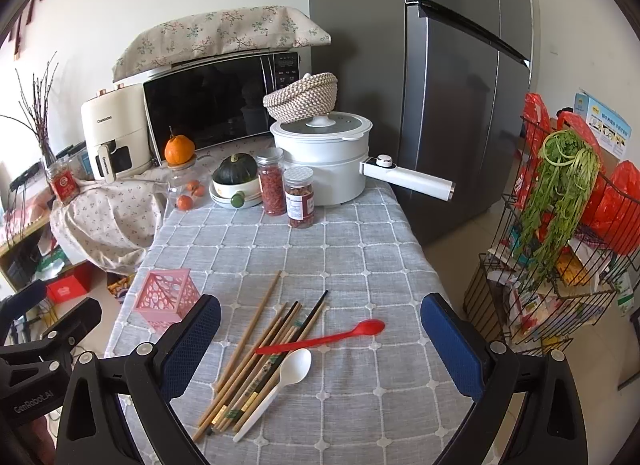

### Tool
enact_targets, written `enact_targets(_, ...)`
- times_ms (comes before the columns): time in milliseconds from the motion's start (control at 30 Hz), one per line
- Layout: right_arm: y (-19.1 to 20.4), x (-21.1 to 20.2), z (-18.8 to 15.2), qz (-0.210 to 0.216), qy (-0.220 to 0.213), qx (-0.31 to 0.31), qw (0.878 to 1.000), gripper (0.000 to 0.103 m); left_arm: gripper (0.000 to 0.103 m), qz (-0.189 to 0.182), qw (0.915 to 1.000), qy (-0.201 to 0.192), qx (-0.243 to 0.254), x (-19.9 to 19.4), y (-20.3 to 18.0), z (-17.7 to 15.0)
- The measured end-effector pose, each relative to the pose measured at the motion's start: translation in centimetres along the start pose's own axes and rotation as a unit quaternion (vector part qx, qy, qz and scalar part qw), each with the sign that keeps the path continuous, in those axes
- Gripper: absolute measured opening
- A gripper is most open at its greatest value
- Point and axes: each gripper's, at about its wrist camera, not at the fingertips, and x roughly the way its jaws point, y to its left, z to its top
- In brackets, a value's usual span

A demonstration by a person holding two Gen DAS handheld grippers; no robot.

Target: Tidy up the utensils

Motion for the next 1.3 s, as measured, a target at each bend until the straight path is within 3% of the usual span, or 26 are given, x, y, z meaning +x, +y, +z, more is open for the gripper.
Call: enact_targets(1300,0.5,0.2,-0.1,0.004,0.0,0.002,1.0,0.101,0.101,-0.001,1.0,0.005,0.002,0.2,-0.9,-0.4)
